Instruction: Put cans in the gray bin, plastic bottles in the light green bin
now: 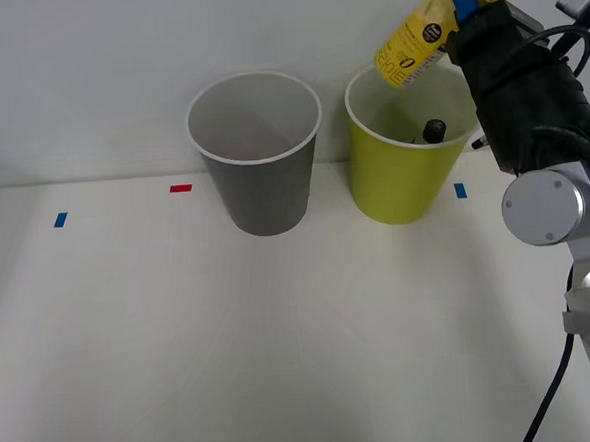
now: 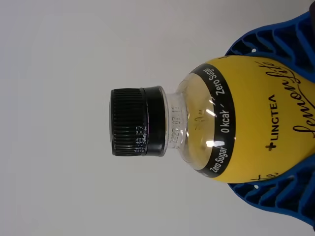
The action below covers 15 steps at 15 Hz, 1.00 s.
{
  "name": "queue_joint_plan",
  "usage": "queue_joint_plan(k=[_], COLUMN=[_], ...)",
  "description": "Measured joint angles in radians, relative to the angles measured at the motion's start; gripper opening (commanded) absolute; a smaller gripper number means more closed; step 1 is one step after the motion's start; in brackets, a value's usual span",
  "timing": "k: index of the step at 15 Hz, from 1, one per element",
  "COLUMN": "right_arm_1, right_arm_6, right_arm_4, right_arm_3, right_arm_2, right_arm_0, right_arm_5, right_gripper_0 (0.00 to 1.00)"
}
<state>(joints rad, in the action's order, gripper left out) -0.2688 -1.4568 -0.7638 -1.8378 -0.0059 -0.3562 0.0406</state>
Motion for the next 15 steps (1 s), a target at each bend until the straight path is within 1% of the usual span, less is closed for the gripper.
queue_joint_plan(k=[2, 6, 7, 10, 12, 15], right_arm_1=[0.000, 0.002, 0.002, 0.006, 0.014, 0.022], right_arm_6=[-0.009, -0.031, -0.034, -0.046, -0.055, -0.071], right_arm_4=[0.009, 0.037, 0.042, 0.052, 0.061, 0.078], right_arm_3=[0.030, 0.036, 0.049, 0.145, 0.161, 0.213], right_arm_2=[-0.024, -0.068, -0.069, -0.069, -0.069, -0.043], right_arm_0=[-0.027, -0.066, -0.076, -0.134, -0.144, -0.162], right_arm_5=[0.026, 0.143, 0.147, 0.128, 0.124, 0.124], right_gripper_0=[0.00, 0.00, 0.00, 0.00, 0.00, 0.00])
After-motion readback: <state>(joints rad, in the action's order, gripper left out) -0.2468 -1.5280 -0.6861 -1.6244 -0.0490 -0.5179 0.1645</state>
